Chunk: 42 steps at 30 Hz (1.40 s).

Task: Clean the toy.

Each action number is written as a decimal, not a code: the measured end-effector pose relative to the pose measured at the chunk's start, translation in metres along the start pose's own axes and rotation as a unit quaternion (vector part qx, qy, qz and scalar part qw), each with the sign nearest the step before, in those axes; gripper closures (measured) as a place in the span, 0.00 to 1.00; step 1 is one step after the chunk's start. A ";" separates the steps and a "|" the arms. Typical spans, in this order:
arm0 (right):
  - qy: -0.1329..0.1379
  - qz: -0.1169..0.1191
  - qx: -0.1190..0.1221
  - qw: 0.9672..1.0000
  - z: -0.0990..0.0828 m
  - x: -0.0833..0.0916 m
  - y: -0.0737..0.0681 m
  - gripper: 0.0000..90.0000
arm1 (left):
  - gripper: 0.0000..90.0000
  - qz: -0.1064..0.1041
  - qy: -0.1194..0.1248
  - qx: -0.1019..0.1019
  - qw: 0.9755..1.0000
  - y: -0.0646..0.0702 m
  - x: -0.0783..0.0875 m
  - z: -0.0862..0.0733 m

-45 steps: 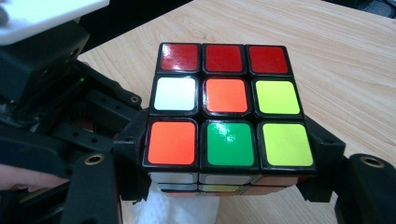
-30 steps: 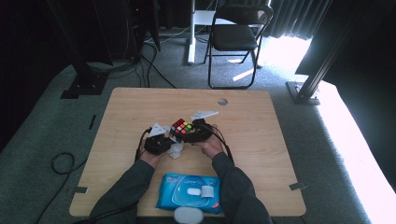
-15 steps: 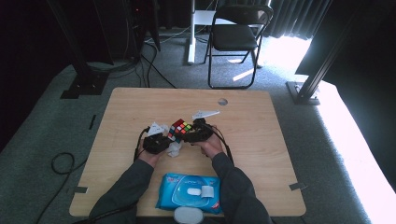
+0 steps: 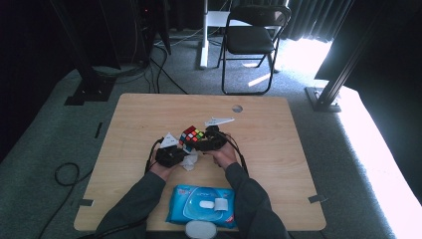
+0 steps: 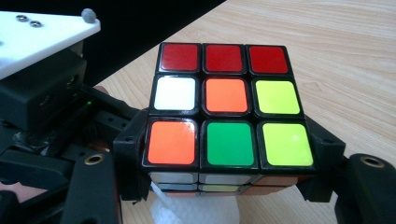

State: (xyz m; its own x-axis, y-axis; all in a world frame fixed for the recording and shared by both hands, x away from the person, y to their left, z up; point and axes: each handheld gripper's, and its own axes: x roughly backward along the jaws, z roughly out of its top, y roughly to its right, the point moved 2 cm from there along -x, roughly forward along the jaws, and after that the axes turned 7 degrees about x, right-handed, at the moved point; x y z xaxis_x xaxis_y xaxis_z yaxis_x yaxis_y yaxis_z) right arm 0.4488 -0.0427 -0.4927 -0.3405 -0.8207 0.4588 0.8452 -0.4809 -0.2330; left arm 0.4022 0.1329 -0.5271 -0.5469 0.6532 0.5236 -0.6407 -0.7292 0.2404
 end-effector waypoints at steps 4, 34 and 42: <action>0.002 -0.003 0.001 1.000 0.000 0.001 0.001 0.38 | 0.95 0.004 0.011 0.008 1.000 -0.005 0.004 0.001; -0.059 -0.079 0.058 0.993 -0.016 -0.002 0.004 0.38 | 0.95 0.083 0.040 0.069 0.993 -0.054 0.041 0.000; -0.076 -0.101 0.064 0.990 -0.025 -0.004 0.010 0.38 | 0.95 0.087 0.039 0.071 0.993 -0.057 0.043 -0.002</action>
State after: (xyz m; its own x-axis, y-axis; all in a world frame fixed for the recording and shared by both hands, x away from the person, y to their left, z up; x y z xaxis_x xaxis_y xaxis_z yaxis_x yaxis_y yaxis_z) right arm 0.4484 -0.0516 -0.5180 -0.4509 -0.6506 0.6110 0.8142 -0.5803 -0.0171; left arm 0.4140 0.2031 -0.5197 -0.6862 0.5244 0.5042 -0.4532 -0.8503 0.2675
